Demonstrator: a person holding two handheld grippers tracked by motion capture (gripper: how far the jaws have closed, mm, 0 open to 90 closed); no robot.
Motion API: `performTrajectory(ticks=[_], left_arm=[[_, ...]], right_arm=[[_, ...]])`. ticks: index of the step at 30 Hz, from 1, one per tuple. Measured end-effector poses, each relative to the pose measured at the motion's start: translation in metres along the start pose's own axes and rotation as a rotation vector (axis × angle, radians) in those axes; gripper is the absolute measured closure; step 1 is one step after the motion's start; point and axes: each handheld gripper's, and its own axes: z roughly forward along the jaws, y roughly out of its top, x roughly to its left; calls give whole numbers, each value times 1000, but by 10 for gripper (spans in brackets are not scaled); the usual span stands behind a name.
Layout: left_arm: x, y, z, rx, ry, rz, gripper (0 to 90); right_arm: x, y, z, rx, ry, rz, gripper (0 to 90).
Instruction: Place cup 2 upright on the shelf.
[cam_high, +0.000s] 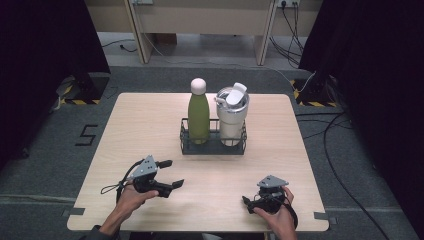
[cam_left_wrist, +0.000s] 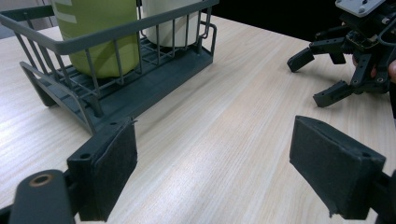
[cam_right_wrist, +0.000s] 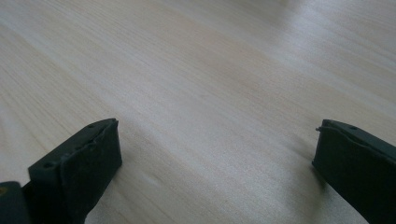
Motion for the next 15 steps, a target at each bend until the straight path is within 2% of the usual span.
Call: performTrajectory(ticks=[15], left_arm=[[0,-13,-6,26,15,-9,147]], right_arm=[[0,0,0,-1,0,-5,12]])
